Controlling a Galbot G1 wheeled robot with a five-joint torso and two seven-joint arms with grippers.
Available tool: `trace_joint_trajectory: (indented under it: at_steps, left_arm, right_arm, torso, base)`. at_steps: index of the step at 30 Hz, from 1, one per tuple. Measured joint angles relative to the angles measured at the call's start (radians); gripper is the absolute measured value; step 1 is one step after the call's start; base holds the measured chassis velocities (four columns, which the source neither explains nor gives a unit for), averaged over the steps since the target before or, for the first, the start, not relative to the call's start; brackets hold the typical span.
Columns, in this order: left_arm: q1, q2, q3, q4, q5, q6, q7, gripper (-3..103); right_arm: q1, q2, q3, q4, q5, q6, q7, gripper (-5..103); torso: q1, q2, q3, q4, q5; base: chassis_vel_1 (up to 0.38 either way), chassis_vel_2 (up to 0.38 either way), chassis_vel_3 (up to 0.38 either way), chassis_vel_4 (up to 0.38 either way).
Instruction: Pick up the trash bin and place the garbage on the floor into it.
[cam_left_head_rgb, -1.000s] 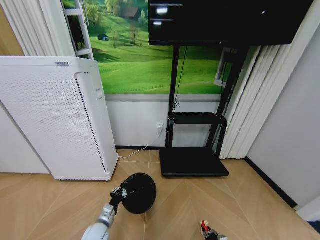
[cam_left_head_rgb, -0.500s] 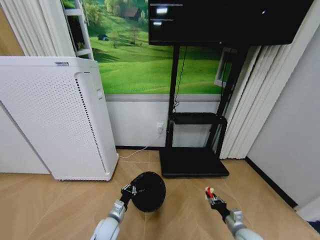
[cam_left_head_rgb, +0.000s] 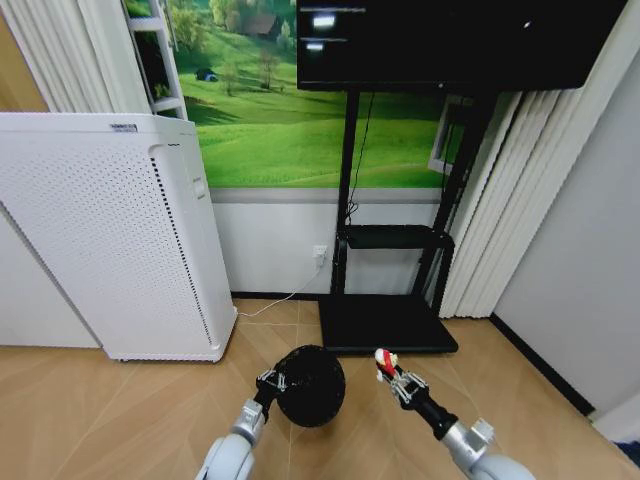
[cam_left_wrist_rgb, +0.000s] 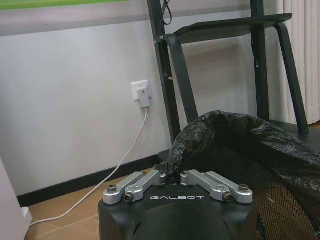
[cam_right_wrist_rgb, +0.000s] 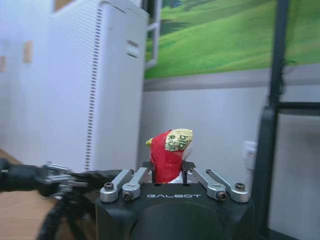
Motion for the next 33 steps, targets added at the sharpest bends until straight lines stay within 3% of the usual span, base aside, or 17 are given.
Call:
trace_joint_trajectory:
  at_steps: [16, 26, 30, 33]
  left_arm:
    - [-0.039, -0.056, 0.096, 0.048, 0.023, 0.003, -0.002, 7]
    - [-0.056, -0.080, 0.114, 0.072, 0.032, 0.004, -0.002, 7]
    - [-0.063, -0.080, 0.114, 0.078, 0.031, 0.004, -0.002, 7]
    - [-0.074, -0.082, 0.115, 0.086, 0.029, 0.004, -0.002, 7]
  right_arm:
    - [0.202, 0.052, -0.230, -0.114, -0.034, 0.005, 0.015, 25]
    - [0.253, 0.070, -0.287, -0.184, -0.055, 0.007, 0.009, 22]
    - [0.253, 0.068, -0.287, -0.186, -0.053, -0.004, 0.003, 32]
    - [0.259, 0.067, -0.285, -0.193, -0.049, -0.016, -0.004, 48]
  torso:
    - [0.000, 0.000, 0.000, 0.0002, 0.0001]
    - [0.000, 0.000, 0.000, 0.0001, 0.0001]
    - [0.000, 0.000, 0.000, 0.0001, 0.0001]
    - [0.000, 0.000, 0.000, 0.0001, 0.0000]
  base:
    - [0.000, 0.000, 0.000, 0.000]
    - [0.000, 0.000, 0.000, 0.000]
    - [0.000, 0.000, 0.000, 0.000]
    - [0.000, 0.000, 0.000, 0.000]
